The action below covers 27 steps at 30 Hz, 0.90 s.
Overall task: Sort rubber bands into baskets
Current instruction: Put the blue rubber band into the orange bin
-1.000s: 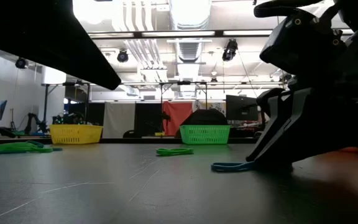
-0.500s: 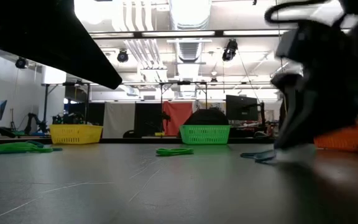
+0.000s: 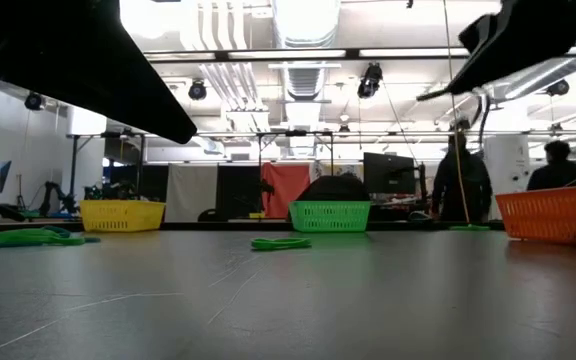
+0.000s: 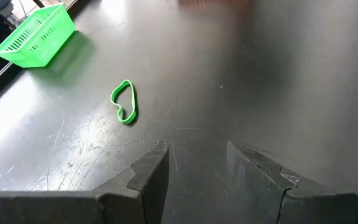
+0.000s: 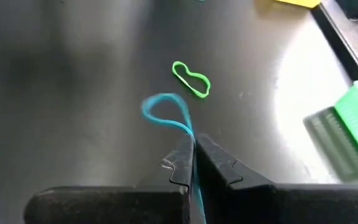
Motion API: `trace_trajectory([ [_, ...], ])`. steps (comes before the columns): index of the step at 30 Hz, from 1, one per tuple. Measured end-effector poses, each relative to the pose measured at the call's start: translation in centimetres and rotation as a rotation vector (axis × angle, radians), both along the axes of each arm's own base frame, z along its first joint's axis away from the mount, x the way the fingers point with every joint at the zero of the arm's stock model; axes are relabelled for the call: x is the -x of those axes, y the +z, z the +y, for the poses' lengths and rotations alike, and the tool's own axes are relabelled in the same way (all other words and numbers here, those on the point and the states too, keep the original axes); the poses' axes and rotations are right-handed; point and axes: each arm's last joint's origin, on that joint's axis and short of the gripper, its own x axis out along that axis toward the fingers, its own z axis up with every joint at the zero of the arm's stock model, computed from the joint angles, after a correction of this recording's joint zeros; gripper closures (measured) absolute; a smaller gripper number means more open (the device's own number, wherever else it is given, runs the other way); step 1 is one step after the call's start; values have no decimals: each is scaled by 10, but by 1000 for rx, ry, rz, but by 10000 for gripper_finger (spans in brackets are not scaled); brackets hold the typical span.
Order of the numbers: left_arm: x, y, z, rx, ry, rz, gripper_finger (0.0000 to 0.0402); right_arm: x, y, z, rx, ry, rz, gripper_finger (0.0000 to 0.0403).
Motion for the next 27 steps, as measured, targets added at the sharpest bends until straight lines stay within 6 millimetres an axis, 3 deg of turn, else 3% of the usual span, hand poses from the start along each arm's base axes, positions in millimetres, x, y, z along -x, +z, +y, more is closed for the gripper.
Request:
trace_trajectory([
  [12,0,0,0,-1,-1,2,254,72,41,-44,-104,-79,32,394],
  [27,0,0,0,-3,1,3,254,122,38,-73,-202,-248,209,394],
])
